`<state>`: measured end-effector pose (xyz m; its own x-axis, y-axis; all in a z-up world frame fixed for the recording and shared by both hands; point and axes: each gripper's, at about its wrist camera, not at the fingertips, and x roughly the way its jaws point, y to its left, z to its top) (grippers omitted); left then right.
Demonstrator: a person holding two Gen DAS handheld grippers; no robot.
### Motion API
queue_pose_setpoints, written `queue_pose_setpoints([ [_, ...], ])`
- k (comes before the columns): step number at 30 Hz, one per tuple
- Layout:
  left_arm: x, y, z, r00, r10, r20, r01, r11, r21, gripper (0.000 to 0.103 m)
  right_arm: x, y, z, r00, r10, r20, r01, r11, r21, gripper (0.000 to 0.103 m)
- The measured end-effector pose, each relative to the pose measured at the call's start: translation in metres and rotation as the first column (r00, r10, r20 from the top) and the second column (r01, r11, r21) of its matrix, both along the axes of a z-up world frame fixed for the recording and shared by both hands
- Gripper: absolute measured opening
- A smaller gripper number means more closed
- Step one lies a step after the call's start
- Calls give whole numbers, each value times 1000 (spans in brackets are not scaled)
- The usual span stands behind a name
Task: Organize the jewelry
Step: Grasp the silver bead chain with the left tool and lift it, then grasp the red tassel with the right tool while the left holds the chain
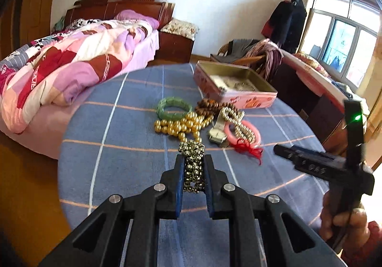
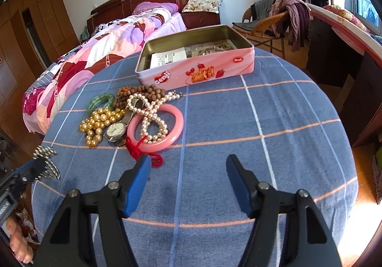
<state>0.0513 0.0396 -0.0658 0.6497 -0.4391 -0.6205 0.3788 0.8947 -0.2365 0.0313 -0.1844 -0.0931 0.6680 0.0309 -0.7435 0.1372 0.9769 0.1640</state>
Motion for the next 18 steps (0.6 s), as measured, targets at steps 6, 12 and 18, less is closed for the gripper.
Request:
queue_pose_setpoints([
  [6, 7, -2, 2, 1000, 1, -7, -1, 1000, -15, 15, 8, 10, 3, 999, 35, 3, -35, 999, 0, 56],
  [12, 6, -6, -4, 1000, 7, -27, -7, 1000, 6, 15, 16, 30, -1, 994, 110, 0, -110, 994, 9, 48],
  [18, 4, -1, -4, 999, 22, -30, -21, 1000, 18, 15, 36, 53, -17, 988, 132, -76, -136, 989, -58, 30],
])
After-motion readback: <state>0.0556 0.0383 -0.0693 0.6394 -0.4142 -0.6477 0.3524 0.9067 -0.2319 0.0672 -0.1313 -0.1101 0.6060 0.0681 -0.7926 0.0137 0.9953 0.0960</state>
